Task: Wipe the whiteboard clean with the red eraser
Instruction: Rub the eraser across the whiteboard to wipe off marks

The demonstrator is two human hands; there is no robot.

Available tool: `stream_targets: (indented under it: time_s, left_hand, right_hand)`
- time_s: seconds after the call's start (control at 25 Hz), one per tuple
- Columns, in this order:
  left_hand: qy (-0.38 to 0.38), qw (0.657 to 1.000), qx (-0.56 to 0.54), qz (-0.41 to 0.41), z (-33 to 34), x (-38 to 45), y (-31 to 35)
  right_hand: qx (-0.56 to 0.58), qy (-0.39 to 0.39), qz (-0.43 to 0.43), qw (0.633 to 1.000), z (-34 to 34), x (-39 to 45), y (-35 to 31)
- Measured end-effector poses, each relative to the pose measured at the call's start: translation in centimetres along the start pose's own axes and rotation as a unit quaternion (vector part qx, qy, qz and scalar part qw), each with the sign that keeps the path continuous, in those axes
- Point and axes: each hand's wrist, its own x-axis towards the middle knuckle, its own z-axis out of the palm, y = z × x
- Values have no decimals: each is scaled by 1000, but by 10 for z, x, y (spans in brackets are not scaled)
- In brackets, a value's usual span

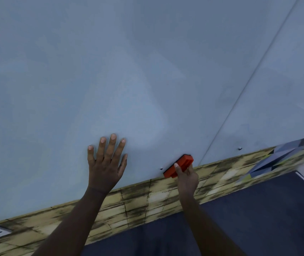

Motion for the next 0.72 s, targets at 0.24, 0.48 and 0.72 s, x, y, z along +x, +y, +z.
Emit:
stream_targets:
  time_s: [0.24, 0.48, 0.72]
  left_hand:
    - [-2, 1000, -2, -16, 1, -8, 7]
    - [-16, 999, -13, -44, -11, -7, 19]
    - [36, 990, -38, -127, -30, 37, 42]
  right_hand:
    - [17, 7, -76, 997, 28, -39, -54]
    - [-43, -43, -123, 991, 46, -74, -60]
    - [18, 52, -85, 995, -21, 27, -75]
